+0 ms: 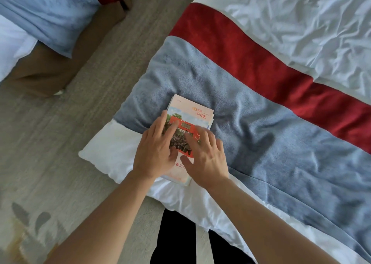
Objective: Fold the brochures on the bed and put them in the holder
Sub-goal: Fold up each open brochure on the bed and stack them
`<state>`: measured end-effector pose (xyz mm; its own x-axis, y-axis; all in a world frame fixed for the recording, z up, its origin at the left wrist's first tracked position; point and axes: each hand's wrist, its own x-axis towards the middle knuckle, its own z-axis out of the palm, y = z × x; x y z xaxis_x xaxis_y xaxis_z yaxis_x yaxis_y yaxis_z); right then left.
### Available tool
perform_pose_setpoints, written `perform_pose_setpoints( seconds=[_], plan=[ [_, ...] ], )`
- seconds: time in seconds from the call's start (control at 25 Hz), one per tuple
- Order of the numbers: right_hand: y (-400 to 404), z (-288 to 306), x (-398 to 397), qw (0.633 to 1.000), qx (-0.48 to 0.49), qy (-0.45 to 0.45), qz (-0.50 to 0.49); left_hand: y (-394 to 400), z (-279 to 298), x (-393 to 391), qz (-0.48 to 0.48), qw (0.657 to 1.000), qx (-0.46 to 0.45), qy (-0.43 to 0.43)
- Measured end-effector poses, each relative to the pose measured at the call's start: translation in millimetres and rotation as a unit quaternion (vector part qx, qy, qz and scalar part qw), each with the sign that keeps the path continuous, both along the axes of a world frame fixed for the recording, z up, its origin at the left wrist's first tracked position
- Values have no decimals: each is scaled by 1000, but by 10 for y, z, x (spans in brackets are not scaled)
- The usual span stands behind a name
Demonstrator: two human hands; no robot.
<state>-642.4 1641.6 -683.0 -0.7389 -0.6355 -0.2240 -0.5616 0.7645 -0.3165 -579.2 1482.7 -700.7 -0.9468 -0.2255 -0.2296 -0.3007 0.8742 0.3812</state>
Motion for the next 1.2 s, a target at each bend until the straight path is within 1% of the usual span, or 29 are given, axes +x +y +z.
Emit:
perform_pose_setpoints(
  seconds=[0.08, 0.28, 0.4, 0.6, 0.72, 0.84, 0.96, 1.2],
  plan=[
    [-10, -23, -23, 1000, 11, -8, 2, -6, -14, 29, -37, 999, 4, -7],
    [-21, -59, -33, 999, 20, -28, 3, 17, -18, 71, -35, 999, -4, -8],
    [-19, -102, -36, 999, 30, -38, 10, 18, -26, 40, -45, 999, -7, -22],
    [-38, -106, -120, 997, 63, -23, 41, -50, -5, -23, -55, 998, -15, -31],
    [-10, -98, -207, 990, 118, -40, 58, -98, -25, 28, -99, 993, -13, -64],
    [-43, -163, -274, 983, 163, -63, 59, -130, -99, 61, -139, 983, -35, -115],
    [-104, -198, -286, 981, 173, -69, 59, -89, -157, 45, -134, 980, -61, -132],
    [-100, -150, -469, 974, 209, -44, 71, -64, -144, 28, -122, 982, -49, -138]
  ],
)
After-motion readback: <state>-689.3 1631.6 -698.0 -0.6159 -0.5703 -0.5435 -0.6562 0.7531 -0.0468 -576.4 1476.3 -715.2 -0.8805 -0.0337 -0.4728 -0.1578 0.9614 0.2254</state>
